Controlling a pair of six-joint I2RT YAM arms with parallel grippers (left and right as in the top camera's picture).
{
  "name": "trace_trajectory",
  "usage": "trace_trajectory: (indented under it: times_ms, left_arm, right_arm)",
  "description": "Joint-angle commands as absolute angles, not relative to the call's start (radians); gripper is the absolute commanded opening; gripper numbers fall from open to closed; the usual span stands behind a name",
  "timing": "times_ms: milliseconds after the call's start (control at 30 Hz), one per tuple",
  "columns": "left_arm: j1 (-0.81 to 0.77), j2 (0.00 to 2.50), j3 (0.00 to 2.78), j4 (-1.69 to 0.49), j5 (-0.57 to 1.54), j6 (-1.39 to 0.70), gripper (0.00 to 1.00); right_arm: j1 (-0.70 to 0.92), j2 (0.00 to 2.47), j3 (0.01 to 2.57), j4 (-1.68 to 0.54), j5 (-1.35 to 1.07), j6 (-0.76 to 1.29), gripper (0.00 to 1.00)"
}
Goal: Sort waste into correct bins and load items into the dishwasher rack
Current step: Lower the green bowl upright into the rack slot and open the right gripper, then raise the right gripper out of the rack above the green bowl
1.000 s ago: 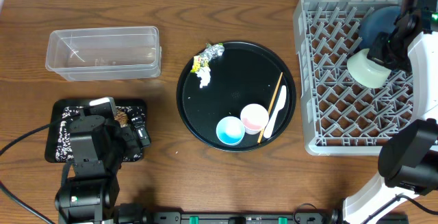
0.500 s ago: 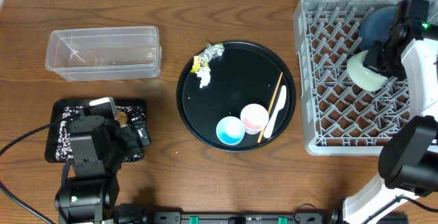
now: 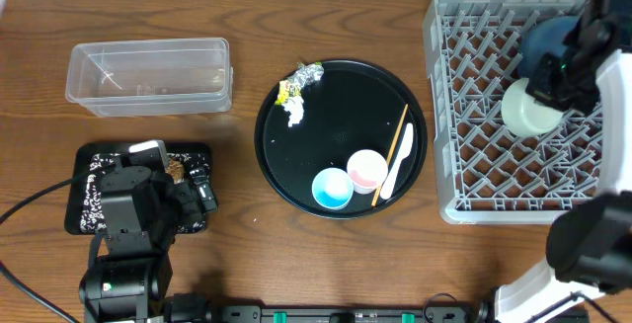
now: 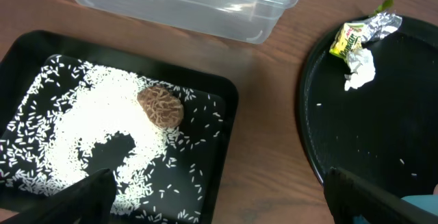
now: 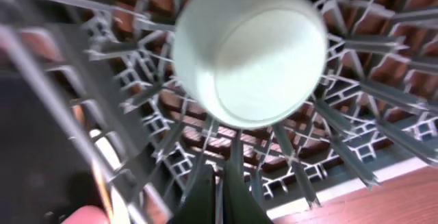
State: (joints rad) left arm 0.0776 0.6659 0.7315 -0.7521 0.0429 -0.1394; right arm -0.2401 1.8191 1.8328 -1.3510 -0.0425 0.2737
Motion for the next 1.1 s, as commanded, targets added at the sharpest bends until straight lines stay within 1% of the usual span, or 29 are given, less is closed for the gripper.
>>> trace_trajectory:
  times_ms: [0, 67, 100, 133, 200, 233, 367, 467, 633, 700, 800, 900, 1067]
  left_arm:
    - [0.082, 0.665, 0.740, -0.752, 0.041, -0.155, 0.98]
    - [0.082, 0.665, 0.740, -0.752, 0.041, -0.155, 0.98]
    - [0.082, 0.665, 0.740, -0.752, 0.041, -0.155, 0.98]
    - [0.082, 0.665, 0.740, -0.752, 0.041, -0.155, 0.98]
    - [0.082, 0.665, 0.740, -0.752, 0.041, -0.155, 0.98]
    - [0.082, 0.665, 0.740, -0.752, 0.041, -0.155, 0.98]
    - [0.082, 0.665, 0.740, -0.752, 0.041, -0.155, 0.98]
    - [0.082, 0.665, 0.740, -0.752, 0.041, -0.155, 0.98]
    - [0.082, 0.665, 0.740, -0.752, 0.041, -0.155, 0.98]
    - [0.082, 0.665, 0.740, -0.752, 0.041, -0.155, 0.98]
    - [0.082, 0.665, 0.740, -0.752, 0.041, -0.155, 0.98]
    - [0.082, 0.665, 0.740, -0.752, 0.041, -0.155, 0.98]
    - [0.082, 0.665, 0.740, -0.752, 0.041, -0.155, 0.98]
  right_arm:
    - [-0.241, 1.736, 1.896, -1.376, -0.094, 0.264, 0.07]
    - [-0.241, 1.693, 1.915, -1.388, -0.133, 0.264, 0.12]
    - [-0.241, 1.671, 1.918, -1.389, -0.156, 0.264, 0.17]
    - [-0.241, 1.647, 1.918, -1.389, -0.186, 0.264, 0.31]
    - [-0.240, 1.595, 1.918, -1.390, -0.274, 0.263, 0.85]
    - [-0.239, 1.571, 1.918, -1.393, -0.331, 0.258, 0.99]
    - [-0.201, 1.504, 1.918, -1.397, -0.598, 0.150, 0.99]
    - [-0.125, 1.488, 1.918, -1.418, -0.643, 0.132, 0.99]
    - [0.090, 1.491, 1.916, -1.480, -0.539, 0.132, 0.99]
    - [0.194, 1.491, 1.916, -1.486, -0.416, 0.161, 0.99]
    - [0.301, 1.491, 1.916, -1.468, -0.266, 0.190, 0.99]
    - [0.364, 1.491, 1.916, -1.448, -0.236, 0.189, 0.99]
    - [0.408, 1.505, 1.916, -1.423, -0.221, 0.198, 0.99]
